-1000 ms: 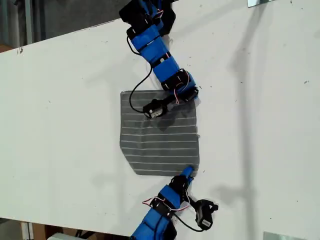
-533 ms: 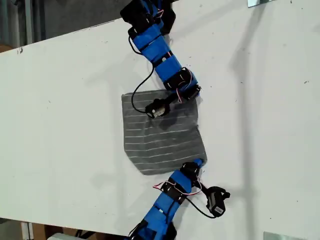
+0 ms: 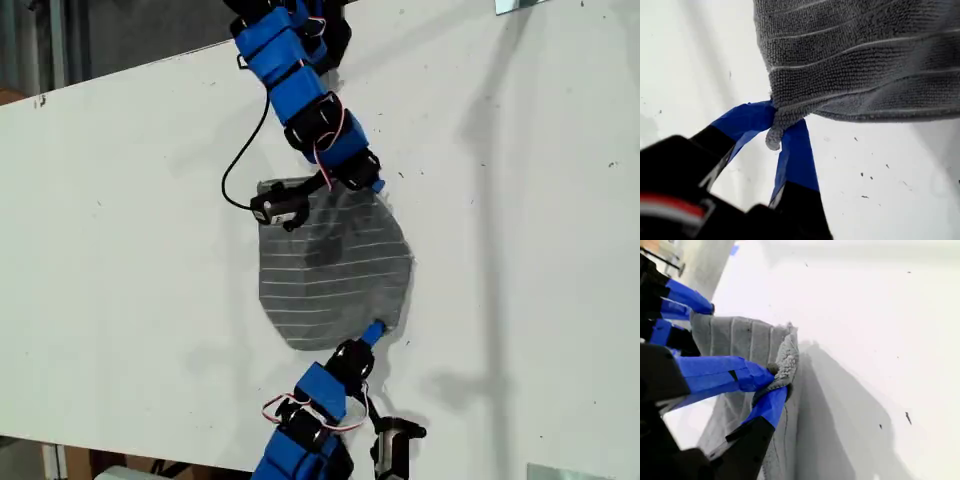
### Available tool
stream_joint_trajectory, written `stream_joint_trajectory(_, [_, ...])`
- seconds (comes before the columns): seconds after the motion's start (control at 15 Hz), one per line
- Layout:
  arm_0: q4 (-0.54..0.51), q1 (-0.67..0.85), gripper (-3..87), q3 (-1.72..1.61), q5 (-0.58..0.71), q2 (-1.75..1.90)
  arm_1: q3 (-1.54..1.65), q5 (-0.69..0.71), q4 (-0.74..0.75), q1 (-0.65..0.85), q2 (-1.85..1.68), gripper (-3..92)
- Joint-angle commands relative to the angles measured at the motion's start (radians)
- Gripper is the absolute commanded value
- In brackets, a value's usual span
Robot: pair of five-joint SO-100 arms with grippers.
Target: Grasp corners of a square towel and fold twice.
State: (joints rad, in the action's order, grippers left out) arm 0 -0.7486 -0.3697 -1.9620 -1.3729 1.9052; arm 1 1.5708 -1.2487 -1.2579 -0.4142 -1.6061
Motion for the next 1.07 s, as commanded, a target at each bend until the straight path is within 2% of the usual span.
stream_joint_trajectory(0.0, [-0.094,0.069,-0.1,-0.018,0.057,0.291,-0.044,0.080,-0.014,0.080,-0.192,-0.1])
stream_joint_trajectory(0.2, [-0.252,0.336,-0.1,-0.233,0.051,0.698,-0.002,0.201,-0.078,0.328,-0.321,-0.1])
stream_joint_trajectory(0.33, [-0.360,0.476,-0.1,-0.253,0.071,0.781,0.017,0.285,-0.092,0.518,-0.327,-0.1])
stream_joint_trajectory(0.47, [-0.376,0.549,-0.1,-0.291,0.081,0.781,0.040,0.322,-0.084,0.632,-0.285,-0.1])
stream_joint_trajectory(0.73, [-0.382,0.721,-0.1,-0.370,0.126,0.775,0.043,0.387,-0.066,0.759,-0.195,-0.1])
stream_joint_trajectory(1.0, [-0.348,0.966,-0.1,-0.267,0.255,0.405,0.005,0.445,-0.021,0.861,-0.040,-0.1])
